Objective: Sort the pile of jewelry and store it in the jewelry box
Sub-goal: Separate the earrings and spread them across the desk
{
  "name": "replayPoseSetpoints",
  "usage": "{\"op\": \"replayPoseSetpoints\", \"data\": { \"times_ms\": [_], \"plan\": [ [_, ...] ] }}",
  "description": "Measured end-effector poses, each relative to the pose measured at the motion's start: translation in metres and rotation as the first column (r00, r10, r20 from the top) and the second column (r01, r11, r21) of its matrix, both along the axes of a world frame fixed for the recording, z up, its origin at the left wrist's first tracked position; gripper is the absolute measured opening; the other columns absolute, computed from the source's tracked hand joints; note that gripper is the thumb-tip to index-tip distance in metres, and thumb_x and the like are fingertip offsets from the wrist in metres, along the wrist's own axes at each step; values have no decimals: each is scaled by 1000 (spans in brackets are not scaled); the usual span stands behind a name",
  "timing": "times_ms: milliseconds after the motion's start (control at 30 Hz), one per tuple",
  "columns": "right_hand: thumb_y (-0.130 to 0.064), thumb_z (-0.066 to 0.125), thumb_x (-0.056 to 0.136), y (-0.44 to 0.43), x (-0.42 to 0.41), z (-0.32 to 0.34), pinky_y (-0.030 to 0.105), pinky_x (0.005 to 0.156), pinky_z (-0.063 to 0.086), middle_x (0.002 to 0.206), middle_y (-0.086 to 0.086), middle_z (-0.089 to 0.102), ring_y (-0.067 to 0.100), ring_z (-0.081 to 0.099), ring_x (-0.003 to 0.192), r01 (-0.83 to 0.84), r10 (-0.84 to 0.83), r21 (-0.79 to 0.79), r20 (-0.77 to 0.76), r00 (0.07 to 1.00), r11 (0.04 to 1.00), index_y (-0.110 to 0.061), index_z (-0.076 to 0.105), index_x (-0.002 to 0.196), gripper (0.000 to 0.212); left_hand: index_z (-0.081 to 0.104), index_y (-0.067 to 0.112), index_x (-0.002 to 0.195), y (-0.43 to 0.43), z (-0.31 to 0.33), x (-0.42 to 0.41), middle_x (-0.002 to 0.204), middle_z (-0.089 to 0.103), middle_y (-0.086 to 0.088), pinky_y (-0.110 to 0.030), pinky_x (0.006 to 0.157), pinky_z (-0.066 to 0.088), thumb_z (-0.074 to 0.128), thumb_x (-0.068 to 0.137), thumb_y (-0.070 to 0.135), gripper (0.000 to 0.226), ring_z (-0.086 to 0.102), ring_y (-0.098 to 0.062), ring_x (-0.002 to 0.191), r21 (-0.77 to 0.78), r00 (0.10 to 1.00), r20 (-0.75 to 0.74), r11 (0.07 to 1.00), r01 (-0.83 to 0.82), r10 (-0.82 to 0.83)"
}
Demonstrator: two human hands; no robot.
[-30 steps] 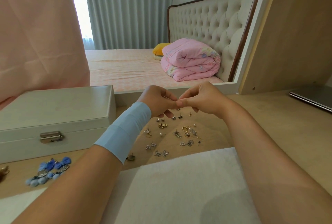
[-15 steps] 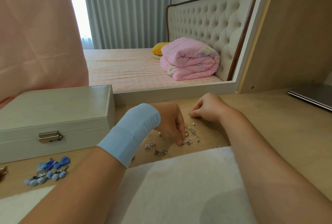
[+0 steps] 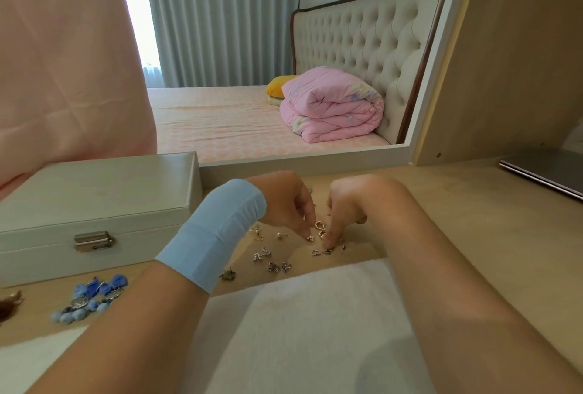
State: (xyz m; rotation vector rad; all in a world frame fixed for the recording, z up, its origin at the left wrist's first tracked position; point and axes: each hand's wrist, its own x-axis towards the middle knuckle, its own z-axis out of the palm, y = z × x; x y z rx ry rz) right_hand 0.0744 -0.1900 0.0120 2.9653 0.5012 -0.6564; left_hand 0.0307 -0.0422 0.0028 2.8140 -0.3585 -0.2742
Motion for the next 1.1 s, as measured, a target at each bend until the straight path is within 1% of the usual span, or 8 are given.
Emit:
{"op": "replayPoseSetpoints", "data": {
  "times_ms": [100,167,267,333,400,600,733,1100],
  "plan": [
    [-46,94,63,2,-8,-1,40,91,57,99,-2,69,21,66,92,-14,14,35,23,1000,999,-18,65,97,53,76,35,91,2,-4,-10,90,69,17,-29,87,54,75,82,37,10,63,-5,85,17,998,60,999,-33,32],
    [-41,94,63,3,-14,-2,44,90,58,99,-1,72,24,69,95,-29,26,63,48,999,998,-18,68,97,49,74,39,92,1,-8,-22,93,68,21,-28,87,53,69,86,38,8,62,-2,88,65,990,128,996,-69,60],
    [-35,89,72,-3,-27,-5,34,79,58,89,-6,74,19,70,88,-94,82,94,129,988,991,-22,76,92,27,71,43,102,-2,-19,-41,102,67,24,-25,84,52,59,91,38,17,60,-2,94,151,963,261,983,-108,66],
    [-33,82,79,-10,-39,-11,26,66,50,82,-11,71,13,67,81,-136,108,132,203,973,982,-25,77,88,13,69,45,111,-5,-29,-52,108,65,22,-24,82,50,54,92,38,24,58,-4,99,165,946,321,980,-111,53],
    [-33,79,81,-17,-48,-18,25,64,46,79,-13,69,12,64,81,-169,121,169,261,958,971,-28,77,84,6,67,44,117,-9,-38,-58,115,63,18,-28,84,49,50,94,41,29,54,-7,108,167,931,361,979,-117,50],
    [-36,72,85,-42,-49,-27,28,78,52,85,-19,67,7,62,91,-139,-8,420,329,944,897,-37,77,85,5,66,45,120,-20,-51,-68,124,60,16,-31,99,37,45,97,51,32,46,-12,118,184,901,433,980,-74,-13],
    [-31,74,85,-61,-47,-40,26,81,50,83,-24,67,2,62,88,-166,-28,538,335,942,826,-38,78,89,9,68,44,115,-19,-58,-67,122,61,20,-25,94,28,46,97,51,29,45,-8,117,137,880,474,988,-67,-6],
    [-25,69,91,-63,-46,-44,25,83,48,105,-21,70,6,61,99,-232,104,364,339,935,902,-38,79,97,17,69,40,110,-19,-69,-65,107,64,18,-26,92,34,58,93,37,20,56,-10,106,-155,787,597,985,-78,156]
  ]
}}
